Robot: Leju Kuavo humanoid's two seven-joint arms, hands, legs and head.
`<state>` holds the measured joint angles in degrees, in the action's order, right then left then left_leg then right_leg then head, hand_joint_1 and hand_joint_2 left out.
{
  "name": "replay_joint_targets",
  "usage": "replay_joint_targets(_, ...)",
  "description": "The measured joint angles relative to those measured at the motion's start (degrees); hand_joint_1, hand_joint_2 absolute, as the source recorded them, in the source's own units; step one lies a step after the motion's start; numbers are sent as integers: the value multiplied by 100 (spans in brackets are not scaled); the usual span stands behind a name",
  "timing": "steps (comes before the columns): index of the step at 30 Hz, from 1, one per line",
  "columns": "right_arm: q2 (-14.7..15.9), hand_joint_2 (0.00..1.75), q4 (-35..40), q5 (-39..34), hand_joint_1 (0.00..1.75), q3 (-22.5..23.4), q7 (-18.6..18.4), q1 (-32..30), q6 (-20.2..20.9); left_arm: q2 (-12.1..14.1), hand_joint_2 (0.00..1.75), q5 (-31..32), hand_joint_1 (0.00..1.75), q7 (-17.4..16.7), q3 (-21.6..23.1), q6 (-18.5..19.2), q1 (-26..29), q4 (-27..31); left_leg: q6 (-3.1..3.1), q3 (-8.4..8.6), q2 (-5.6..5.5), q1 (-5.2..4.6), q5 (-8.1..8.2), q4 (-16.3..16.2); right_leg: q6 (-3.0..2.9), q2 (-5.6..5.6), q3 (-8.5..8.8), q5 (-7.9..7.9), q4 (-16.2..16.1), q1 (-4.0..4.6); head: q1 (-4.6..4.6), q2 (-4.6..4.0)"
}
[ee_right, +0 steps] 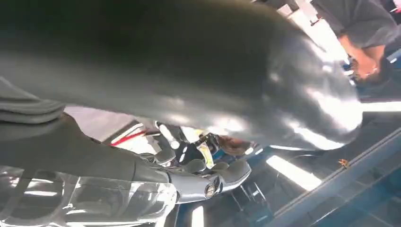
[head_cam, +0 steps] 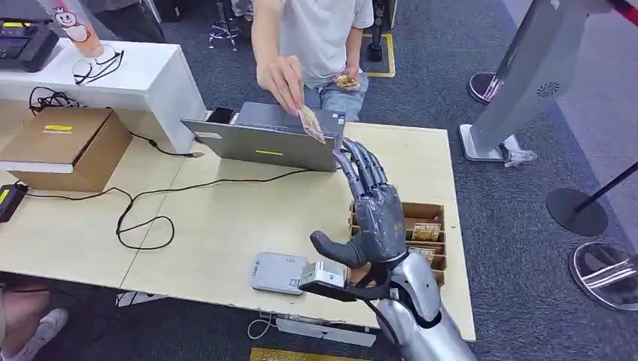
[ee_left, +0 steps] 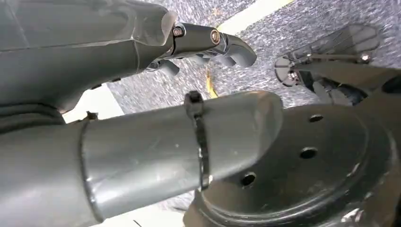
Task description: Pass the card to the sensor for recognition and then transmit it.
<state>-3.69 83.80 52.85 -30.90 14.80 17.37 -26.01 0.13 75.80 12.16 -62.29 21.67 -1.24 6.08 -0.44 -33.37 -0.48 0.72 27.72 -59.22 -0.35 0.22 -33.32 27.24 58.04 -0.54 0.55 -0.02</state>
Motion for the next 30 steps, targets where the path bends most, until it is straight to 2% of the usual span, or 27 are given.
replay_joint_targets(1,-20,0,-109,300,0,-62,-131,78,-127,-70,0,15,0,-82,81,154,3,201,1,-2,-1,0,1,0,0,-1,-1,1,-1,0,0,0)
replay_joint_targets(3,-26,0,-166,694,0,-90,-294,120,-277,-122,0,28,0,-127,100,219,4,354,1,-3,-2,0,1,0,0,-1,-2,2,0,0,0,0)
replay_joint_targets(9,-37,0,-282,1493,0,-110,-704,199,-378,-190,0,70,0,-195,186,268,-1,587,1,-2,-2,0,1,0,0,-1,-3,1,0,0,0,0)
replay_joint_targets(21,-109,0,-850,1799,0,-103,-942,552,-365,-208,0,116,0,-263,262,261,-67,662,0,-2,-1,0,0,0,-1,-1,-2,1,0,0,0,0)
replay_joint_targets(22,-123,175,-909,1799,0,-101,-946,591,-365,-205,0,116,0,-263,262,259,-74,662,0,-2,-2,0,0,0,-1,0,-2,1,0,0,0,0)
replay_joint_targets(30,-311,175,-1499,1740,0,-49,-1113,964,-286,-208,0,98,0,-263,262,257,-90,662,0,-2,-1,0,0,0,-1,0,-3,0,0,0,0,0)
